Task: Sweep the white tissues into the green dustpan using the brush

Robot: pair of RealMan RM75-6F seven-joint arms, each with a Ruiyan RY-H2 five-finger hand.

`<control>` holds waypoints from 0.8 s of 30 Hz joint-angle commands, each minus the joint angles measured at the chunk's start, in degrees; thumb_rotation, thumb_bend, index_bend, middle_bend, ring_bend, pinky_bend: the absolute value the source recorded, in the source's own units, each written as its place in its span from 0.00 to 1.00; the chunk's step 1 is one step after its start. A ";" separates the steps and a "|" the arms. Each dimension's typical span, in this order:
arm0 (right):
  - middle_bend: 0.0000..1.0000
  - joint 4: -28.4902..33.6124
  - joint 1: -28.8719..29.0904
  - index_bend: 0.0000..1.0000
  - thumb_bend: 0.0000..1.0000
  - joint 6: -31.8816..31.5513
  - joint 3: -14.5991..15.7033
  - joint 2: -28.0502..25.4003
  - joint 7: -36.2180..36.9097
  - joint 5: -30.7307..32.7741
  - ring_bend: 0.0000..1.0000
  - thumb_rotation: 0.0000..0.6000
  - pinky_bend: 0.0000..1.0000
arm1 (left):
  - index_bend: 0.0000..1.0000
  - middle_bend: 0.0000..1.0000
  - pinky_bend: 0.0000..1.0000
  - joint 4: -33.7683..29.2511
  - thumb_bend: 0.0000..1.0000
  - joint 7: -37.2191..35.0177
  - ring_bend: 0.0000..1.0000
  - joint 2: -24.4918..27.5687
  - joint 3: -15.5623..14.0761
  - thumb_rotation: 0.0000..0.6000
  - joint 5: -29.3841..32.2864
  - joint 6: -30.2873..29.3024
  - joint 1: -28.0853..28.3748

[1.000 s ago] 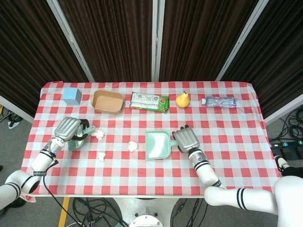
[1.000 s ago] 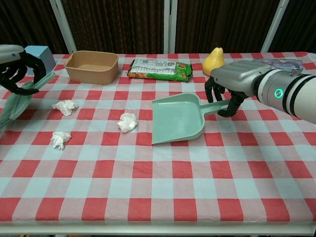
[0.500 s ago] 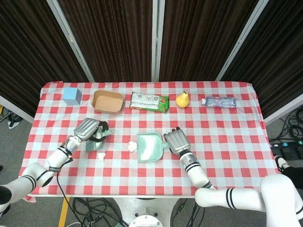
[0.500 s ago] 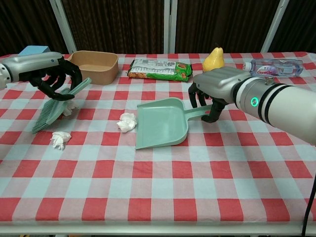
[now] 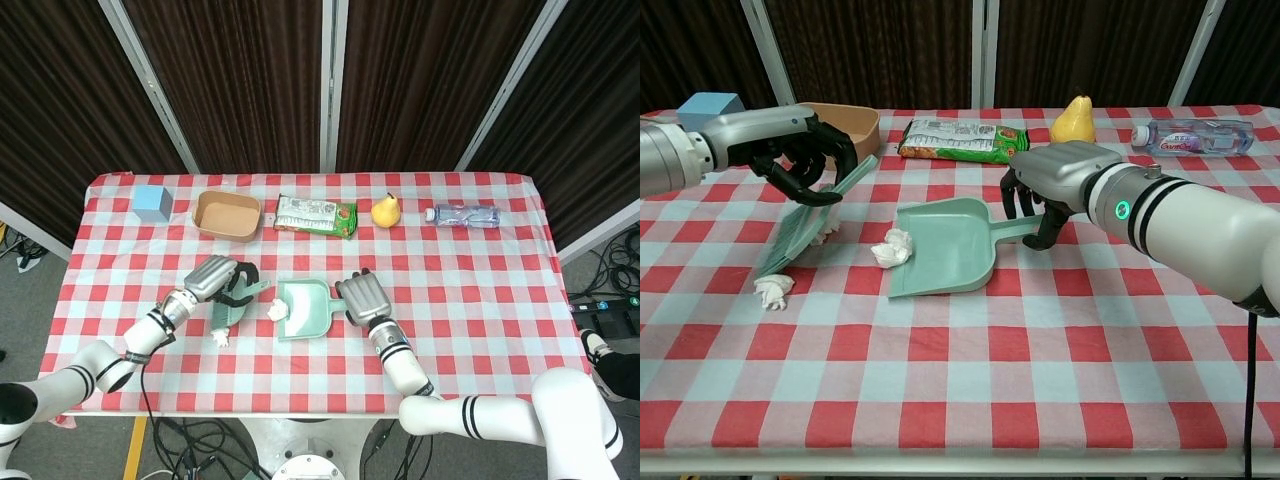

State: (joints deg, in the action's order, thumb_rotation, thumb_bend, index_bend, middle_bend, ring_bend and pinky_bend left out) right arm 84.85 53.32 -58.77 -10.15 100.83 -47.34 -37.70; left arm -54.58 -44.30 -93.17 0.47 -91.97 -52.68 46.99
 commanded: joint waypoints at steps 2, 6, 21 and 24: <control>0.54 -0.91 -0.08 0.64 0.37 0.50 -0.24 0.37 1.54 -0.59 0.31 1.00 0.24 | 0.54 0.57 0.81 -1.32 0.48 -2.54 0.69 -0.86 0.34 1.00 0.01 -0.09 1.07; 0.55 -2.23 -0.05 0.64 0.37 1.72 -0.20 0.60 3.25 -1.72 0.32 1.00 0.24 | 0.54 0.57 0.81 -2.81 0.48 -5.19 0.69 -0.62 0.86 1.00 0.23 -0.78 1.60; 0.55 -2.92 -0.01 0.65 0.37 6.83 1.59 -2.77 8.04 -7.01 0.32 1.00 0.24 | 0.54 0.57 0.80 -18.73 0.49 11.38 0.69 10.46 2.42 1.00 8.47 -4.90 -5.05; 0.55 -2.40 -0.01 0.65 0.37 7.75 2.12 -3.68 8.75 -7.89 0.32 1.00 0.24 | 0.54 0.57 0.80 -22.94 0.49 17.97 0.69 11.82 2.15 1.00 11.00 -5.95 -7.30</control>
State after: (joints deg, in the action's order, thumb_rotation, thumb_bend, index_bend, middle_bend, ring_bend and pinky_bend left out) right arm 82.30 53.31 -51.20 -8.18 97.30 -38.72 -45.43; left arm -72.84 -32.32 -83.70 2.71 -84.09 -57.18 42.50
